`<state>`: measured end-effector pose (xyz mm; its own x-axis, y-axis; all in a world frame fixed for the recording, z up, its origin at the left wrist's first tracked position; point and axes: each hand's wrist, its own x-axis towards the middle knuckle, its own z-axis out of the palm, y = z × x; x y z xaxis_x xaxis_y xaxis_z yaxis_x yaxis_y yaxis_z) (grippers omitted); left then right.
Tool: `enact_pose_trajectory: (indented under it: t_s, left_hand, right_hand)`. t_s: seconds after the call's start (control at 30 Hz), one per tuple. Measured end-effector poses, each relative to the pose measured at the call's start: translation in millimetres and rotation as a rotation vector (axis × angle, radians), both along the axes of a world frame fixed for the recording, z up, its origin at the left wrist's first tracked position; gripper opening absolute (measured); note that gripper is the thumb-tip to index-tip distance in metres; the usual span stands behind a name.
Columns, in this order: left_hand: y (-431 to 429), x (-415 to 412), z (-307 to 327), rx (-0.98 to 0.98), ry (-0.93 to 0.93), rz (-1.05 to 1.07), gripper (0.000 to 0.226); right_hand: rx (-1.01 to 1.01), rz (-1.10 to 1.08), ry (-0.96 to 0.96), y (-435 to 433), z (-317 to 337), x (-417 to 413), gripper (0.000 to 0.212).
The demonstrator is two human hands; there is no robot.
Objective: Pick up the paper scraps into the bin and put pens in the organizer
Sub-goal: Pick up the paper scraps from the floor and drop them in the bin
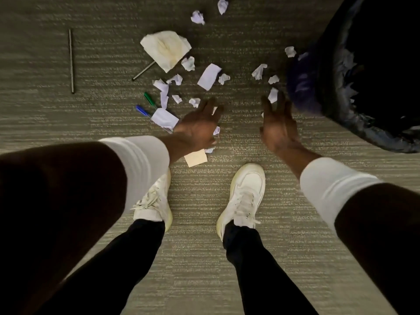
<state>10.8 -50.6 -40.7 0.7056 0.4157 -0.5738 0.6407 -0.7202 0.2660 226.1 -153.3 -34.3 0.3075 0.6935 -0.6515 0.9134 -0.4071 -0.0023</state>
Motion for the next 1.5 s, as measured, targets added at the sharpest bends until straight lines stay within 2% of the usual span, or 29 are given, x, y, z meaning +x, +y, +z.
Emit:
enact_pose_trajectory:
  t_s: [0.1,0.23,0.33,0.4,0.5,0.6,0.73,0.8,0.9,1.03,1.33,1.43,1.5]
  left_hand:
    - [-8,9,-23,0.025,0.009,-0.038,0.089]
    - [-20,-1,-45,0.132,-0.026,-0.136,0.064]
    - [-31,-16,-57,0.216,-0.059,-0.301,0.048]
    - [-34,-22,-64,0.262,-0.047,-0.45,0.035]
    - [-32,-19,-66,0.244,-0.06,-0.492,0.028]
    - [-32,-16,-65,0.161,-0.113,-0.383,0.019]
    - [-28,-16,-52,-0.001,-0.136,-0.152,0.024]
    - [-24,-14,-31,-0.036,-0.207,-0.014,0.015]
    - [-17,-6,9,-0.073,-0.368,0.183,0.009]
    - [-2,21,70,-0.097,-0.49,0.286,0.013]
    - [26,116,215,-0.011,-0.802,0.627,0.015]
    - [15,155,244,-0.054,-0.832,0.615,0.018]
    - [4,177,258,-0.064,-0.814,0.6,0.031]
  right_hand:
    - [0.032,-0.02,0.05,10,-14,8,0.088]
    - [0.045,-0.049,0.076,11,-26,13,0.08]
    - [0.046,0.029,-0.003,3,-32,8,0.081]
    - [0.048,0.1,-0.063,-3,-34,4,0.073]
    - [0.035,0.137,-0.104,-10,-37,-2,0.063]
    - [0.061,0.134,-0.099,-14,-39,-6,0.06]
    - [0.15,0.082,-0.029,-16,-22,-15,0.035]
    - [0.227,0.024,0.022,-17,-1,-26,0.026]
    - [0.349,-0.143,0.095,-16,41,-42,0.024]
    - [0.49,-0.284,0.124,-12,99,-50,0.02]
    - [0.849,-0.524,0.021,7,233,5,0.017]
    - [0.763,-0.645,-0.047,2,251,51,0.029]
    - [0.635,-0.669,-0.094,-4,257,74,0.038]
